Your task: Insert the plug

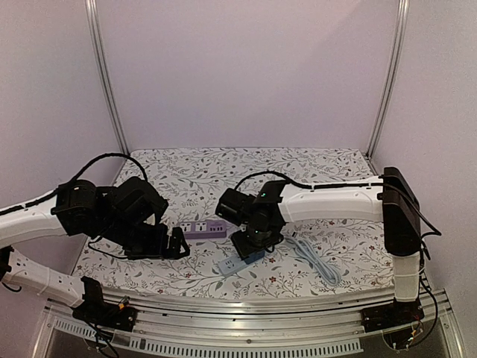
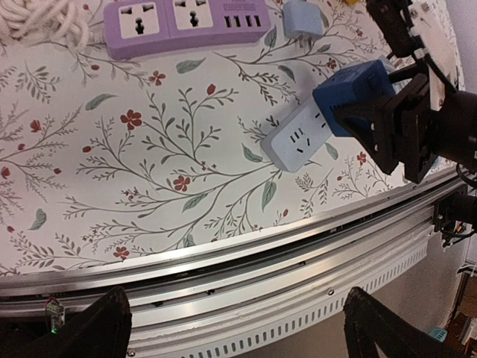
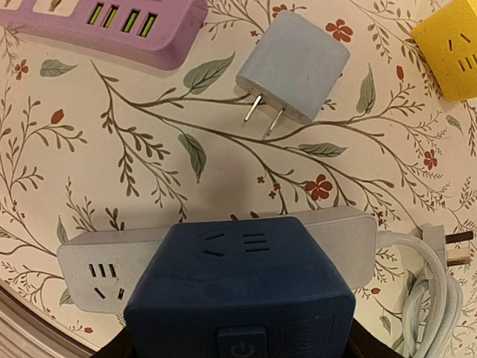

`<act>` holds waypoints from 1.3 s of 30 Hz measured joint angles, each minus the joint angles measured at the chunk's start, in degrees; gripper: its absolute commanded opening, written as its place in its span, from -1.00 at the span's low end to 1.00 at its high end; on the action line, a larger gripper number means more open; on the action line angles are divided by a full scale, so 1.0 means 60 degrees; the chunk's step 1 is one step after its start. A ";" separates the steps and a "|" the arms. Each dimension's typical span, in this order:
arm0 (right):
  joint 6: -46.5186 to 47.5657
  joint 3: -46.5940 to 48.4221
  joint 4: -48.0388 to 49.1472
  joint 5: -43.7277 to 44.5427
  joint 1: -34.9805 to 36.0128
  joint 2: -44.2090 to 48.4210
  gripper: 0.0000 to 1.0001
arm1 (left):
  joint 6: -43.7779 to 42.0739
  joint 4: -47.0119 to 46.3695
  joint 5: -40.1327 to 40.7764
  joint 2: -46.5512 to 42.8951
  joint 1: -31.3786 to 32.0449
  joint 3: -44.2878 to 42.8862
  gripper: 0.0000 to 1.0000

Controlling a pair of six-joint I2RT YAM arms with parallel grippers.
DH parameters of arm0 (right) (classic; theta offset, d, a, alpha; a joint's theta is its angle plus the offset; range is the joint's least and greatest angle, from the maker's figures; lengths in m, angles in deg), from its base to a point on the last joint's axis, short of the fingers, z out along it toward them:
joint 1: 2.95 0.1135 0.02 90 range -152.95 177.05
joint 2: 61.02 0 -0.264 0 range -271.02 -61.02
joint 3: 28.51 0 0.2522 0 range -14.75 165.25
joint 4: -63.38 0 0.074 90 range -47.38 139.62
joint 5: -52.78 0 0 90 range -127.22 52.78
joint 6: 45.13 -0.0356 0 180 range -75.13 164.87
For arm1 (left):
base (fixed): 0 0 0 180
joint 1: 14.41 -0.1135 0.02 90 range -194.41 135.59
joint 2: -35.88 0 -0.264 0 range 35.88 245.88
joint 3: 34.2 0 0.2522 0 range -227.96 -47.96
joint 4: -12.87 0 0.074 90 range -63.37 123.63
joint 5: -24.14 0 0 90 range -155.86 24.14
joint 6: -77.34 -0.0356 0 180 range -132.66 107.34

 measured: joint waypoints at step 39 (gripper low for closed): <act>0.0273 -0.0364 0.0412 0.0310 0.0091 0.0007 -1.00 | -0.0204 0.0029 0.0029 0.0080 -0.0106 0.0000 0.99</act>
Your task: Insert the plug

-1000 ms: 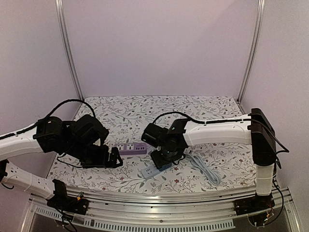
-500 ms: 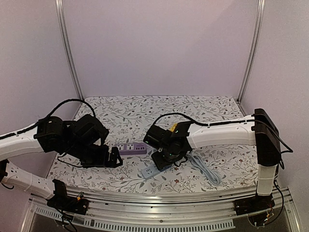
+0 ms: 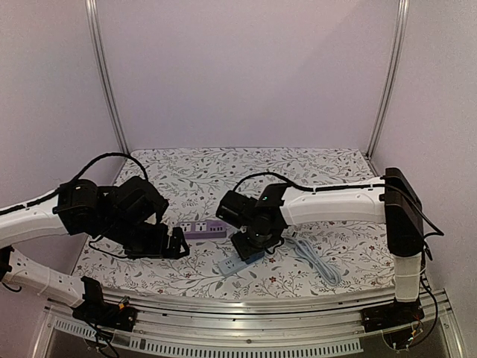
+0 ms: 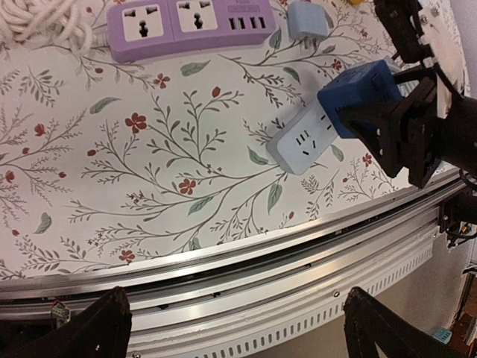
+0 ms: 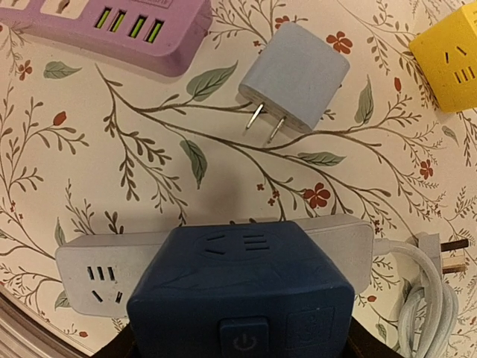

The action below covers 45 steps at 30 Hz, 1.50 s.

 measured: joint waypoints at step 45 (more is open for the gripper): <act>-0.0138 -0.0962 0.0761 0.0109 -0.0229 0.0699 -1.00 | -0.0222 -0.0699 -0.1067 -0.1362 -0.1745 0.1286 0.99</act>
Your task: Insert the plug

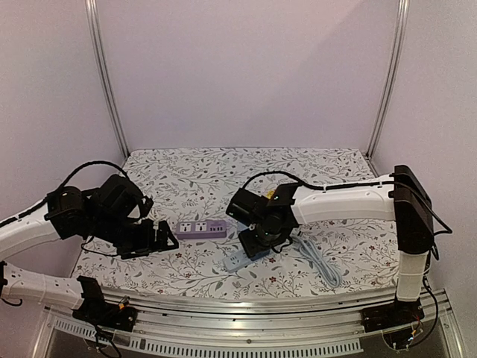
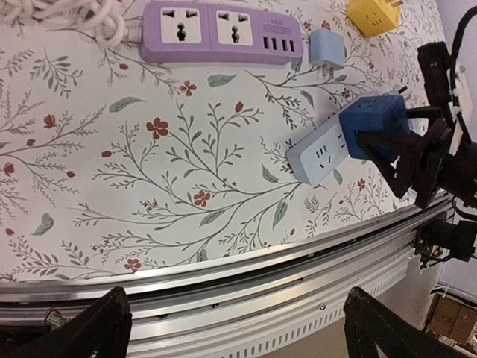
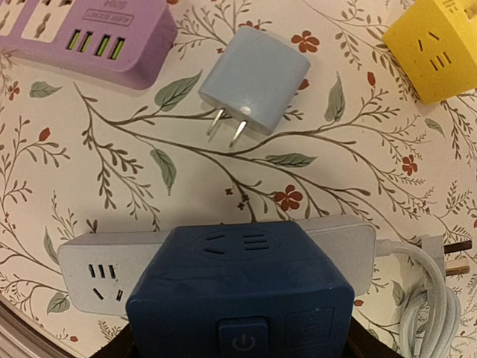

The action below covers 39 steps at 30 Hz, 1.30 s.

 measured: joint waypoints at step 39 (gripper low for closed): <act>-0.0022 -0.3439 0.0339 0.0135 -0.4608 0.2659 -0.88 | -0.0947 -0.0131 0.0255 0.2433 -0.0044 -0.1716 0.96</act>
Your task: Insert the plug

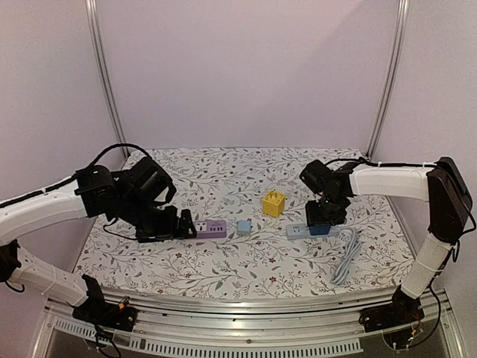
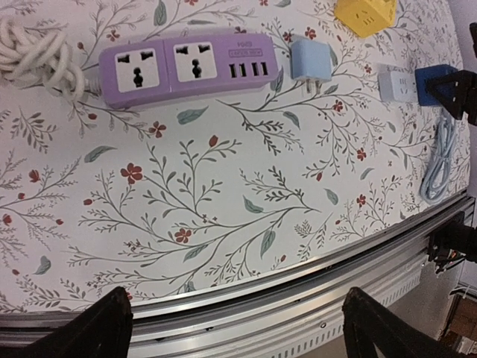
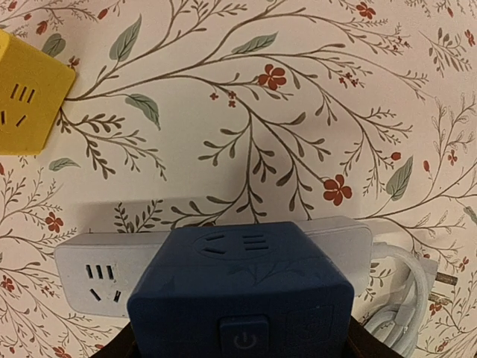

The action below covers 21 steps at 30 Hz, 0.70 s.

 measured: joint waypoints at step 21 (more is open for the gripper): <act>0.0011 -0.0051 -0.1701 0.1107 -0.0586 0.0543 0.34 | -0.0871 -0.0091 -0.0528 0.1555 0.0000 -0.1279 0.94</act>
